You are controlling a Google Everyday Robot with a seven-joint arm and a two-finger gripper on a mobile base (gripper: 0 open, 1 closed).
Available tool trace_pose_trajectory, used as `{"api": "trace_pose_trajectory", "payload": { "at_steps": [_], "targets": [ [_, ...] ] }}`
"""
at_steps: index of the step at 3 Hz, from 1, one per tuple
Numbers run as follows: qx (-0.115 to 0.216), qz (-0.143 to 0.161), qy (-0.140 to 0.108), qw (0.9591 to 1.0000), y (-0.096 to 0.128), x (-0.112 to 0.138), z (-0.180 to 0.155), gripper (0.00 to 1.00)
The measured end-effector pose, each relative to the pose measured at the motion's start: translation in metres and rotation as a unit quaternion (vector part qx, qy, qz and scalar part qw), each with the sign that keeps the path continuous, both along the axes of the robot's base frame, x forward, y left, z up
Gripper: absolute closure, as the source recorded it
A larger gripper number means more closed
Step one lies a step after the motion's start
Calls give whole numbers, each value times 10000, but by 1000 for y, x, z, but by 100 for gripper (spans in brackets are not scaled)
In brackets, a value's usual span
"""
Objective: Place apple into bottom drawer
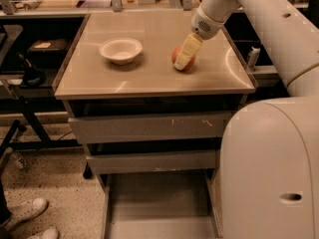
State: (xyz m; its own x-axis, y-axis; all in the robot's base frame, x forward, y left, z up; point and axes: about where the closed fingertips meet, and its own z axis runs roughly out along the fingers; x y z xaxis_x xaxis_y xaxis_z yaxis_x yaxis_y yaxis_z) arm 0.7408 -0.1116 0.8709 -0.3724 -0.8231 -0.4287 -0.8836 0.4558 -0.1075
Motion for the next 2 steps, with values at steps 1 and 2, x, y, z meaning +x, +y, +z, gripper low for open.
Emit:
{"api": "trace_pose_trajectory", "payload": {
  "at_steps": [1,2],
  "targets": [
    [123,12,97,9999,5,11,-13,0],
    [216,64,207,9995,9,16,-23,0]
  ]
}}
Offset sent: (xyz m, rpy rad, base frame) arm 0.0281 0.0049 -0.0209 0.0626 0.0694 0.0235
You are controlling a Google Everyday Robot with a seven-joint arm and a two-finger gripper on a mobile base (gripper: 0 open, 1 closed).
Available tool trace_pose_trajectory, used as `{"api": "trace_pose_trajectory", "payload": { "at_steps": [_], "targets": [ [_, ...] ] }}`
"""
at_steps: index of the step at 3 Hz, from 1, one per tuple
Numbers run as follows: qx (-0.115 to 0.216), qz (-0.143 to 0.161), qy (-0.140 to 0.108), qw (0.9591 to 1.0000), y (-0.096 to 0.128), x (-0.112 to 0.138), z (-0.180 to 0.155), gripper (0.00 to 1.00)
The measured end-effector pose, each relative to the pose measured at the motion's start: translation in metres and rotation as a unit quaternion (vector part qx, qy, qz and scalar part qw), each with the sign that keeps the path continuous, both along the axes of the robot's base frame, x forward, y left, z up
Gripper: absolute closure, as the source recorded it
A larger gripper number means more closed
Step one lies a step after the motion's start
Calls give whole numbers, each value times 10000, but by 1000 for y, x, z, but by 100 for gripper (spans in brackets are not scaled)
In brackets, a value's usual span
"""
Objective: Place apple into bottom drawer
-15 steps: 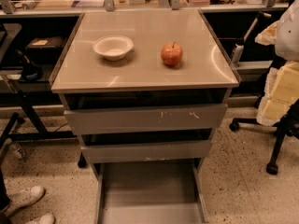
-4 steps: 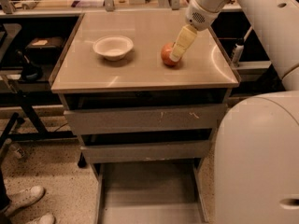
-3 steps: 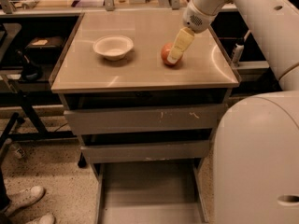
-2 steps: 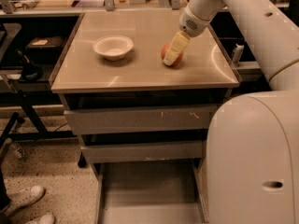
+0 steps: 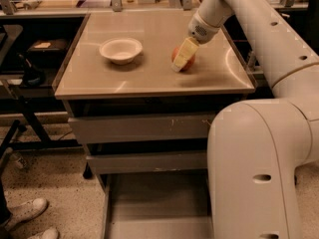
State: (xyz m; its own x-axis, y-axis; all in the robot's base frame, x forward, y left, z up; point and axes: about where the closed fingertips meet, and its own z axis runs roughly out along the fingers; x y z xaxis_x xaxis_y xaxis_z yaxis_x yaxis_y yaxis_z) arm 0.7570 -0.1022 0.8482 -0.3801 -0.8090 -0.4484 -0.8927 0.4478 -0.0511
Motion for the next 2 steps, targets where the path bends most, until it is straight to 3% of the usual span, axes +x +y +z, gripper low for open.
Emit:
{"api": "trace_pose_trajectory", "payload": {
  "at_steps": [2],
  "targets": [
    [18,62,105,9999,2,3,-9,42]
  ]
}}
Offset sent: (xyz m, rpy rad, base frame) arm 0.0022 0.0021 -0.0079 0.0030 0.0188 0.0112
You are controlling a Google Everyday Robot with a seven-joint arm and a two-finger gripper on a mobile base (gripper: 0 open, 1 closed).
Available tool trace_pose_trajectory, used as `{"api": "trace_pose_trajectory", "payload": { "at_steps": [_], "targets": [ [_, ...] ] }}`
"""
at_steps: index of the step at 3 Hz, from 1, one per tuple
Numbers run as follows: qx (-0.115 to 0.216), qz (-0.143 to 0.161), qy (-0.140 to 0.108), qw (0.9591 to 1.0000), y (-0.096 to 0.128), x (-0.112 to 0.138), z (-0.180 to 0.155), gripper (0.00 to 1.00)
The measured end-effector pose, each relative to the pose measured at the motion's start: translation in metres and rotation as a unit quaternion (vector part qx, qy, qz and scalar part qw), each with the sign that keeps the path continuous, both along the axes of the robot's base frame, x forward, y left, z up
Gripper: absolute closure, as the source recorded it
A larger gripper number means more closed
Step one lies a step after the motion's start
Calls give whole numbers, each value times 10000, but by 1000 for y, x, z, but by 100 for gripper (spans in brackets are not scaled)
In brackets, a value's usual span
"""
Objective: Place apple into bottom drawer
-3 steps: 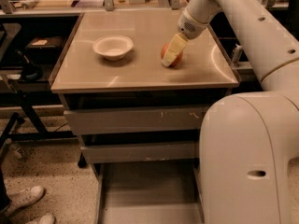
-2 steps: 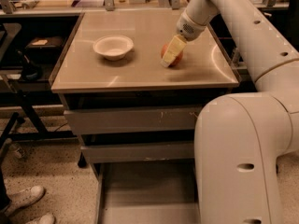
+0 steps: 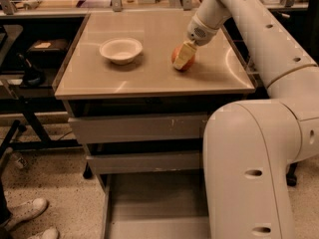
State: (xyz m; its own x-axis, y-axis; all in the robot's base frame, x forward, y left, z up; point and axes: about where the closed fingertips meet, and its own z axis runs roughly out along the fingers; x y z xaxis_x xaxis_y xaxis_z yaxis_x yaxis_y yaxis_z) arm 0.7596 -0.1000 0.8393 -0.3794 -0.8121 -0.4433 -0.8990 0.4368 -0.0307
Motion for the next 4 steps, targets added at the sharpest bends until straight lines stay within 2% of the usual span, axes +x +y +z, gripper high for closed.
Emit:
{"api": "trace_pose_trajectory", "payload": {
  "at_steps": [2,3,4],
  "targets": [
    [0,0,0,10000,0,0,0,88],
    [16,26,-38,10000,2,1,-1,100],
    [101,-108,-208,9997,-12,-12,13,100]
  ]
}}
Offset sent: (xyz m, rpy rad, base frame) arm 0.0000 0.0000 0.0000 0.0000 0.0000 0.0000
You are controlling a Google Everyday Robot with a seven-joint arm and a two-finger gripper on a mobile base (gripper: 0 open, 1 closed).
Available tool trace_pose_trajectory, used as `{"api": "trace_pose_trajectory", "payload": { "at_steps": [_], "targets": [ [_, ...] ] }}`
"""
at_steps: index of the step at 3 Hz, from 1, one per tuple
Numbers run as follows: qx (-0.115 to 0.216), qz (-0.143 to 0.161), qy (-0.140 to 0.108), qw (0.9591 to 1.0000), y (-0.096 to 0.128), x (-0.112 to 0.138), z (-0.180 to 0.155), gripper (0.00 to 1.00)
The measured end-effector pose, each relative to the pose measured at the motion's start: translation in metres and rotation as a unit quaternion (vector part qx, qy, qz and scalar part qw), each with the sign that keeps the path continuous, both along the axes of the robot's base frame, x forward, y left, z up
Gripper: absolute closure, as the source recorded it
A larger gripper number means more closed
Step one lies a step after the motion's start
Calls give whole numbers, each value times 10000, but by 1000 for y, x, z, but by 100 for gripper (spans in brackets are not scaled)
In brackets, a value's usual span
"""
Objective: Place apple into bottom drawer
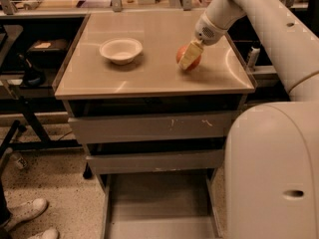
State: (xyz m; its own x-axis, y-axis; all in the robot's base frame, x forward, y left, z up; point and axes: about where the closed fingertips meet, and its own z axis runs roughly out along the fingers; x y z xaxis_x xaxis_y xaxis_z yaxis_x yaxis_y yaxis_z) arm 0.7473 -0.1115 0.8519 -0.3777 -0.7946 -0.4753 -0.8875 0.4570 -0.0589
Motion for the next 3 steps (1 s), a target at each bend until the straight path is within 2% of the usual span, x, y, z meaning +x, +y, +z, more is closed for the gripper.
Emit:
{"api": "trace_pose_trajectory", "payload": {
  "at_steps": [1,2,3],
  "targets": [
    [147,-335,-217,9991,-19,-31,23,100],
    [348,-771,-466,9953,-39,-77,51,100],
    [433,-987,-349,9936,-44,-135,51,100]
  ]
}}
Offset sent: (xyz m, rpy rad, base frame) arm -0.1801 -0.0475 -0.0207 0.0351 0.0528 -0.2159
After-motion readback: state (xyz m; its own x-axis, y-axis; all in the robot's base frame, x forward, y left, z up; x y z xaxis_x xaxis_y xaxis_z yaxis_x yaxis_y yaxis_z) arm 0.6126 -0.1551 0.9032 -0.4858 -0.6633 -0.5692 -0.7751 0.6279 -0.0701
